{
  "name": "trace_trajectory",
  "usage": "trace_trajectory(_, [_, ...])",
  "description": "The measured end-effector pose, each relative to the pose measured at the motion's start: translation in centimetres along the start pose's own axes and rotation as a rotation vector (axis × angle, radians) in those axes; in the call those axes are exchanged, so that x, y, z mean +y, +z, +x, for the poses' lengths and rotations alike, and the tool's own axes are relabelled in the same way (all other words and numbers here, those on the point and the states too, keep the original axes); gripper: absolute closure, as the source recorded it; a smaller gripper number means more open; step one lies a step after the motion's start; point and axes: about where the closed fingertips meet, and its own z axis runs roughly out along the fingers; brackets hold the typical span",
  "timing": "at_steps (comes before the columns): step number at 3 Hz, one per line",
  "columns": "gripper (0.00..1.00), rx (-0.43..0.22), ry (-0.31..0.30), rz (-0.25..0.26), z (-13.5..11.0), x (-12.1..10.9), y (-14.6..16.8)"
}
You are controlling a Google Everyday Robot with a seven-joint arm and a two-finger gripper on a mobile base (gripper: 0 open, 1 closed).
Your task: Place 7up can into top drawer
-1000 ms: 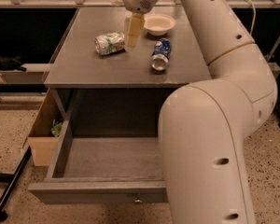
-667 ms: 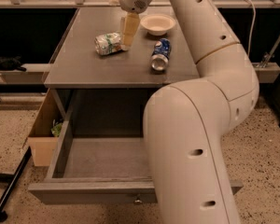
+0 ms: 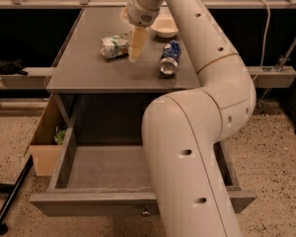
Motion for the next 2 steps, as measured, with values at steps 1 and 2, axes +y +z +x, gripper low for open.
trace_trajectory(1, [0.00, -0.001, 0.000, 0.010, -0.28, -0.35, 0.32])
trace_trajectory(2, [0.00, 0.036, -0.008, -0.002, -0.48, -0.58, 1.10])
